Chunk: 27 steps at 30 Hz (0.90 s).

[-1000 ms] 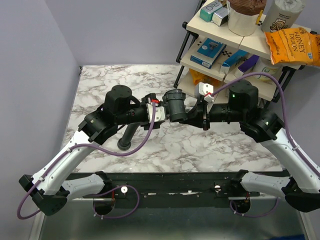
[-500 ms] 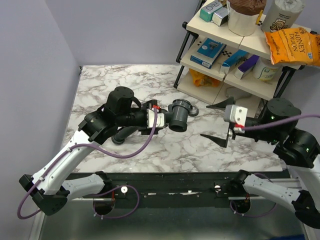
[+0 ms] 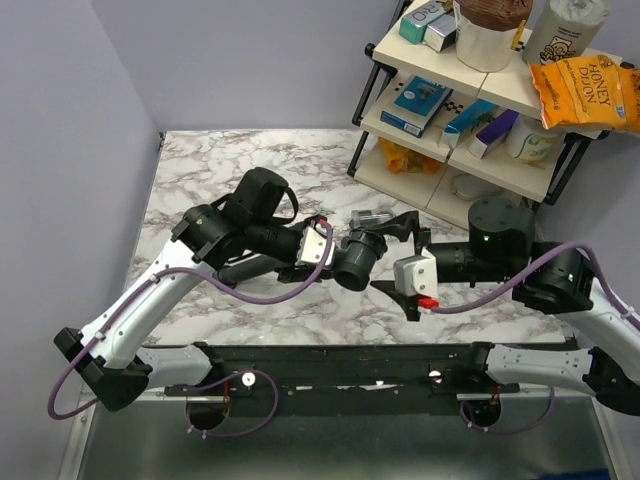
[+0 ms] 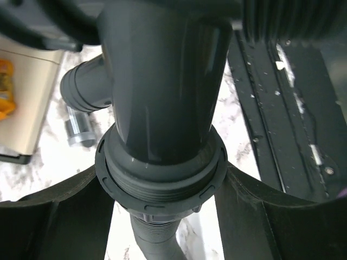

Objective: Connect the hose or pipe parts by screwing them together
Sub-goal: Install the adaptor on the pipeline.

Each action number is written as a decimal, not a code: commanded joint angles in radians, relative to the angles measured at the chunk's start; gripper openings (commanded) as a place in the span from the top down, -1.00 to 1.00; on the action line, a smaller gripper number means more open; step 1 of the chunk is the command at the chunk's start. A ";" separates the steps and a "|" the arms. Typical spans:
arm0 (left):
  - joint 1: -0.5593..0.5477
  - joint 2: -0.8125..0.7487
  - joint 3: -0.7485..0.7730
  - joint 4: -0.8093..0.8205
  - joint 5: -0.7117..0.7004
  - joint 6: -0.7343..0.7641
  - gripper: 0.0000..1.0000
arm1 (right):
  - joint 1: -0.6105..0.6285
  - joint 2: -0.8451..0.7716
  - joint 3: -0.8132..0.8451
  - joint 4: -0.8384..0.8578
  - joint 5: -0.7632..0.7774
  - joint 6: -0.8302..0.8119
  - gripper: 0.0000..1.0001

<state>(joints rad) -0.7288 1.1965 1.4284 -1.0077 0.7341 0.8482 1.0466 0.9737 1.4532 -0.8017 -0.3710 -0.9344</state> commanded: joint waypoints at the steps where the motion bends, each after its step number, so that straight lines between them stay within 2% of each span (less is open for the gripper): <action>1: -0.011 0.015 0.044 -0.031 0.057 0.043 1.00 | 0.088 0.025 0.050 -0.048 0.069 -0.055 -0.99; 6: -0.020 0.005 0.030 -0.022 0.050 0.048 1.00 | 0.104 0.078 0.082 -0.138 0.084 -0.073 -0.89; 10: -0.021 -0.005 0.027 -0.022 0.045 0.051 1.00 | 0.105 0.094 0.068 -0.134 0.104 -0.047 -0.84; 16: -0.023 -0.028 0.015 0.011 0.018 0.046 1.00 | 0.105 0.125 0.085 -0.099 0.118 0.051 -0.59; 17: -0.024 -0.040 0.007 0.021 0.005 0.045 1.00 | 0.105 0.131 0.087 -0.093 0.113 0.072 -0.47; 22: -0.027 -0.077 -0.045 0.115 -0.080 0.025 1.00 | 0.105 0.135 0.065 0.015 0.133 0.192 -0.14; 25: -0.029 -0.106 -0.068 0.187 -0.148 0.020 1.00 | 0.105 0.154 0.061 0.058 0.184 0.284 0.20; 26: -0.029 -0.121 -0.071 0.204 -0.163 0.012 1.00 | 0.104 0.160 0.058 0.068 0.223 0.340 0.53; 27: -0.029 -0.130 -0.077 0.249 -0.200 0.005 1.00 | 0.104 0.172 0.055 0.088 0.246 0.367 0.67</action>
<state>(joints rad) -0.7486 1.1183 1.3693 -0.9390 0.6365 0.8551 1.1461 1.1118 1.5146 -0.7956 -0.2276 -0.7528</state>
